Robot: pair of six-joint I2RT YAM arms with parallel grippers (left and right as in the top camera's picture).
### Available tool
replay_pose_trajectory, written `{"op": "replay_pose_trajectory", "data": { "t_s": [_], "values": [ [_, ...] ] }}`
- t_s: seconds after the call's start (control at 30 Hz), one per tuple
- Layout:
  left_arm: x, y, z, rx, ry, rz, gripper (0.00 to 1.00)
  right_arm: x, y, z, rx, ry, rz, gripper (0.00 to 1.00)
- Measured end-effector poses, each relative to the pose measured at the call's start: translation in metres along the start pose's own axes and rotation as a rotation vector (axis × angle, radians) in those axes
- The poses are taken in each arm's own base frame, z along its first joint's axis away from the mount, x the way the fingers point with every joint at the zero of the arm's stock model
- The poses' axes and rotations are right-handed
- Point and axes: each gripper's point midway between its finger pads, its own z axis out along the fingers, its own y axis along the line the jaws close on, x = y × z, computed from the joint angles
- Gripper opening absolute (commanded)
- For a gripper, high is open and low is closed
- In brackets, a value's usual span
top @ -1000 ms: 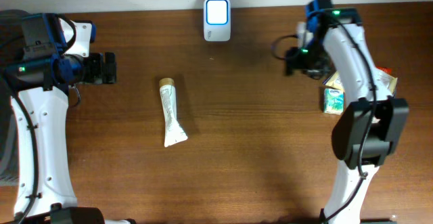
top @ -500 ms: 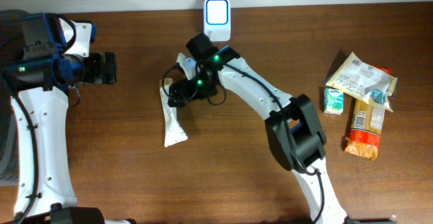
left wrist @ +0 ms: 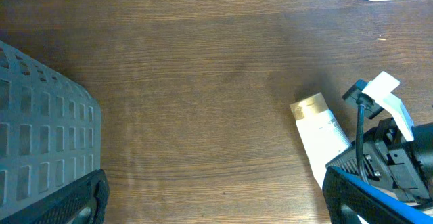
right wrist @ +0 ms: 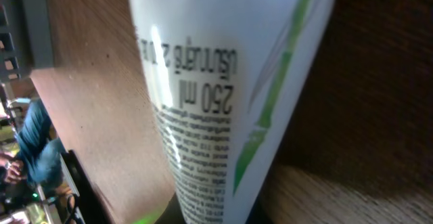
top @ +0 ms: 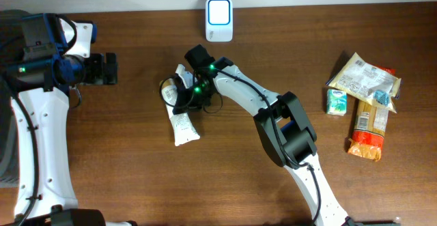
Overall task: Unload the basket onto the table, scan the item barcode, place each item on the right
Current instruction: 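Reach the right gripper to the white tube and grasp it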
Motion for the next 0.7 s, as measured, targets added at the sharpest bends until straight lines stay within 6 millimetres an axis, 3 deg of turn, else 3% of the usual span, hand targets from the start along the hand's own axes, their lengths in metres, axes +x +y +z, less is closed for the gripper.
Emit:
{"op": "replay_pose_trajectory", "data": {
  "t_s": [0.17,0.33,0.4,0.43,0.47,0.5,0.6,0.7],
  "values": [
    [0.000,0.000,0.000,0.000,0.000,0.000,0.99,0.019,-0.013,-0.015,0.089,0.079,0.039,0.04],
    [0.000,0.000,0.000,0.000,0.000,0.000,0.99,0.021,-0.074,-0.080,0.662,0.056,0.001,0.10],
    [0.000,0.000,0.000,0.000,0.000,0.000,0.99,0.020,-0.085,-0.093,0.853,0.038,-0.044,0.36],
    [0.000,0.000,0.000,0.000,0.000,0.000,0.99,0.020,-0.083,-0.089,0.944,0.025,-0.087,0.57],
    [0.000,0.000,0.000,0.000,0.000,0.000,0.99,0.022,-0.082,-0.083,0.990,0.034,-0.125,0.66],
    [0.000,0.000,0.000,0.000,0.000,0.000,0.99,0.024,-0.080,-0.079,1.012,0.037,-0.141,0.72],
    [0.000,0.000,0.000,0.000,0.000,0.000,0.99,0.028,-0.071,-0.068,1.010,0.050,-0.177,0.77],
    [0.000,0.000,0.000,0.000,0.000,0.000,0.99,0.032,-0.079,-0.067,0.824,0.102,-0.115,0.81]
  ]
}}
